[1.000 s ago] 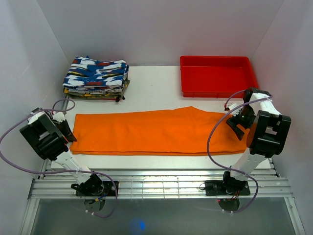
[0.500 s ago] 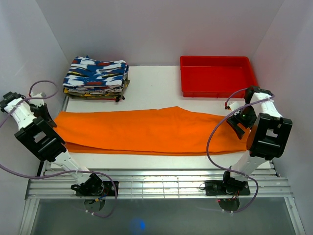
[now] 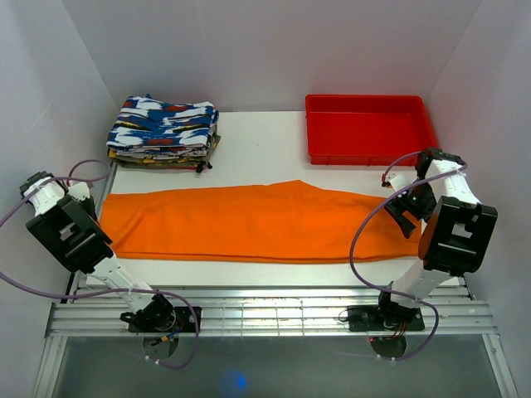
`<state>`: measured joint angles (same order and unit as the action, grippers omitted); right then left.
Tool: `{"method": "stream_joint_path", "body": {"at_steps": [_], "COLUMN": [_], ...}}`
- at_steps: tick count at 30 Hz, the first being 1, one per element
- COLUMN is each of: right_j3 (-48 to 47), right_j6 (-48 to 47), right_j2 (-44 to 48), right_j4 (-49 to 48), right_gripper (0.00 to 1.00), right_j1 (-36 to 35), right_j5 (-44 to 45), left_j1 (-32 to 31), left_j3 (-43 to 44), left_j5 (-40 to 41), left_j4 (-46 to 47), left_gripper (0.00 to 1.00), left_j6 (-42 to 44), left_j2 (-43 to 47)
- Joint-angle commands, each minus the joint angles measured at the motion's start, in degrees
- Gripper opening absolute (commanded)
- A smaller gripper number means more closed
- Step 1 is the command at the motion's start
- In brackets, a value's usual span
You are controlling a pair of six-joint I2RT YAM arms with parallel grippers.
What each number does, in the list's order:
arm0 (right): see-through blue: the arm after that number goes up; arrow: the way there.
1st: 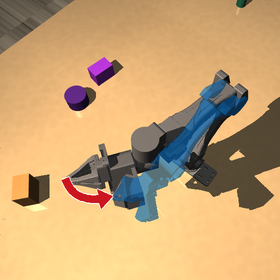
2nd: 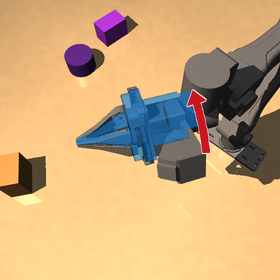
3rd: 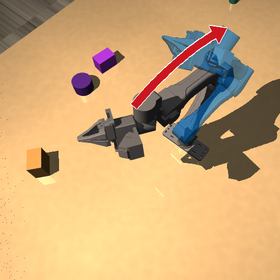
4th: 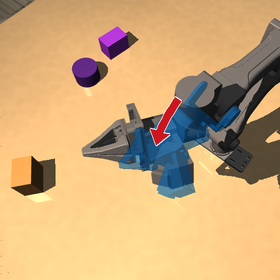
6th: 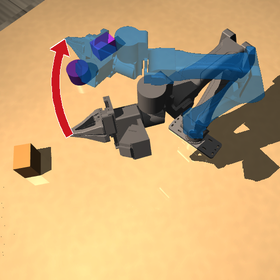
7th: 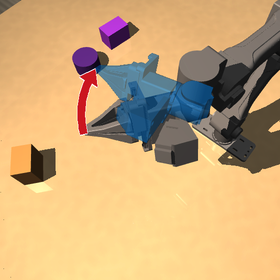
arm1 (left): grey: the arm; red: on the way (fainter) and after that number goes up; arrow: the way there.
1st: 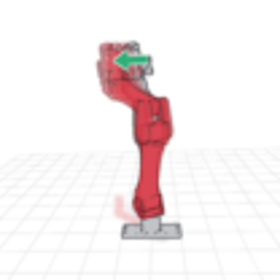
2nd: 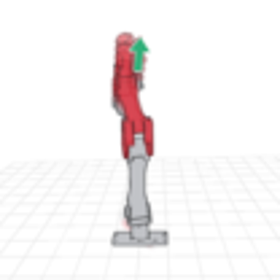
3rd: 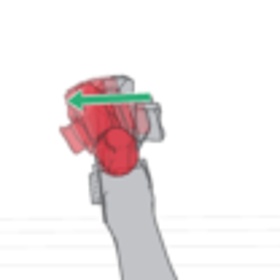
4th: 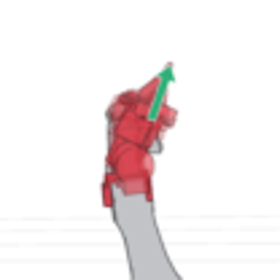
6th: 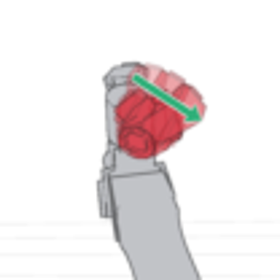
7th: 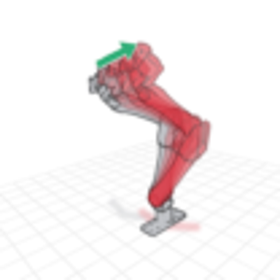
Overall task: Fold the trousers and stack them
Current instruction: Fold the trousers
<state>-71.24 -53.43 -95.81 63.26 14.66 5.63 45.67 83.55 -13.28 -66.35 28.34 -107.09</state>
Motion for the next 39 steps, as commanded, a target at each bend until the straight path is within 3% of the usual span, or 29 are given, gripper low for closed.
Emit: {"method": "stream_joint_path", "body": {"at_steps": [1,10,13,24,28,35,38,39], "right_j3": [-0.48,14.10,16.05,8.15,5.86,-5.11,-7.41,-7.07], "right_j6": [-1.77,-3.87,-4.49,-6.51,-5.63,-7.91,-7.04,-5.91], "right_j2": [0.01,-3.50,-5.96,-10.88,-10.45,-1.76,2.81,5.34], "right_j4": [1.78,-9.37,-13.69,-13.79,-10.28,2.45,5.37,5.64], "right_gripper": [0.92,0.90,0.89,0.89,0.88,0.74,0.63,0.61], "right_j1": [0.29,0.55,2.30,6.00,6.00,3.11,-2.68,-7.84], "right_j5": [-0.35,6.58,10.36,13.18,10.99,-9.71,-17.37,-18.28], "left_j1": [0.56,0.47,0.56,-0.49,-1.02,-0.15,-0.14,-0.23], "left_j3": [-1.81,-0.06,0.30,-5.67,-6.65,3.62,9.25,10.13], "left_j5": [5.80,6.33,5.81,0.54,-2.62,-10.44,-15.62,-16.94], "left_j4": [6.84,9.75,9.66,8.78,9.04,2.11,-1.49,-4.12], "left_gripper": [0.04,0.53,0.62,0.63,0.58,0.54,0.56,0.57], "left_j6": [-1.09,-0.39,0.58,1.46,1.37,1.64,0.93,1.19], "left_j2": [0.30,-1.81,-1.90,-1.37,1.87,4.17,3.20,2.85]}}
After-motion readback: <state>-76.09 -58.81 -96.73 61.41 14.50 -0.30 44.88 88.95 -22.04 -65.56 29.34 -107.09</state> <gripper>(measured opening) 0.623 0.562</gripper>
